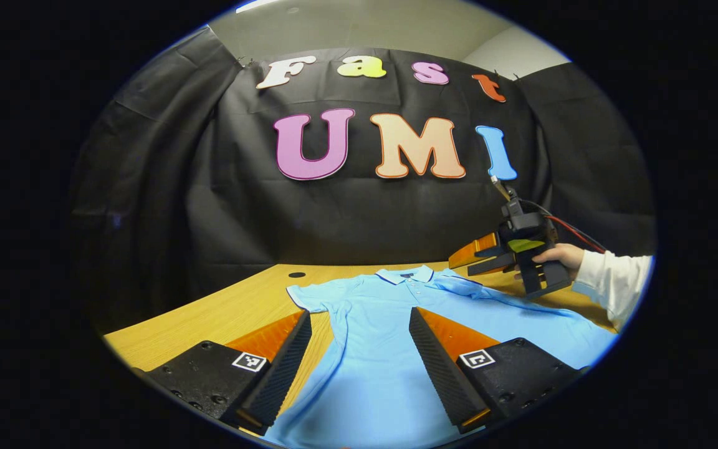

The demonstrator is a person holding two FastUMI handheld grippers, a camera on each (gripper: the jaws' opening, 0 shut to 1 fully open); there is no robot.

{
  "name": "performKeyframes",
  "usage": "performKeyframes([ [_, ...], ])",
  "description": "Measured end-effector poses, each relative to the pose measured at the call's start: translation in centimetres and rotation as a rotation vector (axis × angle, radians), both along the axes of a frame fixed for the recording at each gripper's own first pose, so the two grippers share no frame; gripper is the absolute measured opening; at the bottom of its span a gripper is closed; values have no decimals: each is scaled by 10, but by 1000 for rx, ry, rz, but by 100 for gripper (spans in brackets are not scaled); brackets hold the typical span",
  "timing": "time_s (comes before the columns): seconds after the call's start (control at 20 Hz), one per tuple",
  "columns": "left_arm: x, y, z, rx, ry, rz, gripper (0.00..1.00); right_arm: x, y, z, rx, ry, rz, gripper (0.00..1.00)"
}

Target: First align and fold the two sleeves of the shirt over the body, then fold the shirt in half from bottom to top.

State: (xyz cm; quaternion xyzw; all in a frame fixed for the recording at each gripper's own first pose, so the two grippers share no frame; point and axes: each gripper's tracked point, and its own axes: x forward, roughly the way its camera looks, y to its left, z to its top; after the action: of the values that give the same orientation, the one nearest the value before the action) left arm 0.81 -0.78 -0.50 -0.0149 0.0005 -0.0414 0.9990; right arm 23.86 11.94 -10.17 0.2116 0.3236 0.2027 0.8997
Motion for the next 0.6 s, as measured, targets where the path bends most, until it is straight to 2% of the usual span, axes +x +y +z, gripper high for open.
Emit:
performKeyframes([
  [0.1,2,0,-3,1,16,1,96,-20,2,16,24,-31,13,97],
  [0.3,8,-2,-12,-1,80,-18,96,-58,-10,42,1,-116,21,97],
  [0.6,26,4,-18,-152,185,-72,96,-106,-41,62,-2,-189,-18,97],
])
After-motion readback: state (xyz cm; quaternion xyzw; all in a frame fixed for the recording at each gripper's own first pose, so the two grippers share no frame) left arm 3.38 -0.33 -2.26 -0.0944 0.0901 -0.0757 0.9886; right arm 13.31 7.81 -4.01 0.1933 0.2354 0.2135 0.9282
